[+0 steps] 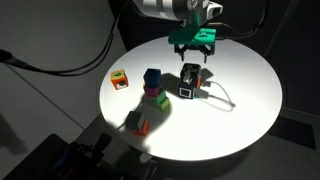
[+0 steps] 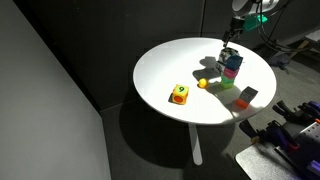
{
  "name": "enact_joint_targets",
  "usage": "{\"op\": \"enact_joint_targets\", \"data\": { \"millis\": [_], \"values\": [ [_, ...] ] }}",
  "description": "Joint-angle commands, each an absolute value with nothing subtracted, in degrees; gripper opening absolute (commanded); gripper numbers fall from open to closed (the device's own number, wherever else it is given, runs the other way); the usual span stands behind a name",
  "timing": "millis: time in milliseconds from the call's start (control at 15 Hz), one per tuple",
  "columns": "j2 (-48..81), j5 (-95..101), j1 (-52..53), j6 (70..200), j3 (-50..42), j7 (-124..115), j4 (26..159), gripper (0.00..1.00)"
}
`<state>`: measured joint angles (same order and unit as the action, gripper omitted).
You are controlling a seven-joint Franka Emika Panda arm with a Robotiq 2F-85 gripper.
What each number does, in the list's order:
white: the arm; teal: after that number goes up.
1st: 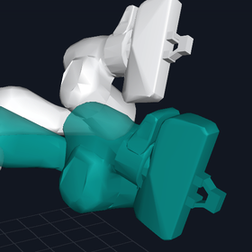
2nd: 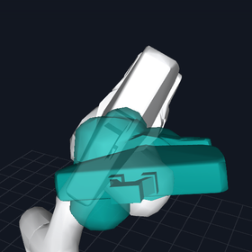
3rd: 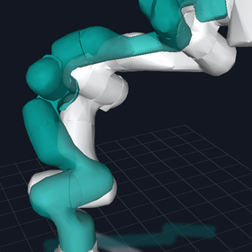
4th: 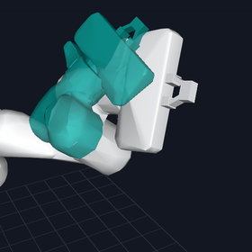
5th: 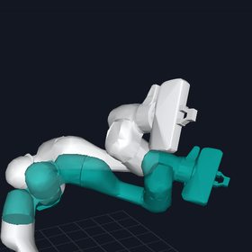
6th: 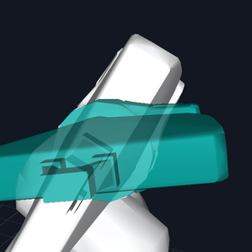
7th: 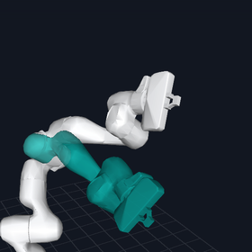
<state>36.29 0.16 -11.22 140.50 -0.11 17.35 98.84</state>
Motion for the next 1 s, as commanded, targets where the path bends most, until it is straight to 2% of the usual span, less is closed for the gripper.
{"op": "enact_joint_targets", "data": {
  "millis": [0,933],
  "values": [
    [33.14,0.71,-11.32,136.76,0.18,19.33,99.85,1.00],
    [22.65,-0.76,-11.23,132.34,3.21,29.75,107.05,1.00]
  ]
}}
